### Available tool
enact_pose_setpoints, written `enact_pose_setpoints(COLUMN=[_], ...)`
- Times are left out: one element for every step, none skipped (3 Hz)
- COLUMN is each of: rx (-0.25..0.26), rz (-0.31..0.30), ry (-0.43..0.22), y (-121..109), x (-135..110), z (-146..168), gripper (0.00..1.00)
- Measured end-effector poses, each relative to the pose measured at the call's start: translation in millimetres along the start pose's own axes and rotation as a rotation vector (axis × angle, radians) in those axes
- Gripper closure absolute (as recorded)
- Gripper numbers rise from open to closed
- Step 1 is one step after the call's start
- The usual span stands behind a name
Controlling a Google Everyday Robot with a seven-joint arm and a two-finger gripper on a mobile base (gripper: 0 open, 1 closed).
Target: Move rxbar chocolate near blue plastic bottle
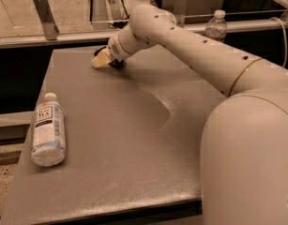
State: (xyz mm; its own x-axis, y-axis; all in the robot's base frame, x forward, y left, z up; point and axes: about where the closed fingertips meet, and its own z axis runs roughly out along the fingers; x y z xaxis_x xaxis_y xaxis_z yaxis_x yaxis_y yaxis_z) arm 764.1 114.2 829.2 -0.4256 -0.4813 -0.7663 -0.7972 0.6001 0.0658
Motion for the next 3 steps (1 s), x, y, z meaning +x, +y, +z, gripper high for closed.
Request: enact_pose_setpoints(rx=[0.0, 0.0, -0.004], rz=[0.0, 0.0, -0.047], ry=[0.0, 0.0, -0.008], y=[0.0, 0.0, -2.0], x=[-0.5, -0.9, -8.1], z=[-0.4, -0.7, -4.5], gripper=[0.0, 0.0, 0.0])
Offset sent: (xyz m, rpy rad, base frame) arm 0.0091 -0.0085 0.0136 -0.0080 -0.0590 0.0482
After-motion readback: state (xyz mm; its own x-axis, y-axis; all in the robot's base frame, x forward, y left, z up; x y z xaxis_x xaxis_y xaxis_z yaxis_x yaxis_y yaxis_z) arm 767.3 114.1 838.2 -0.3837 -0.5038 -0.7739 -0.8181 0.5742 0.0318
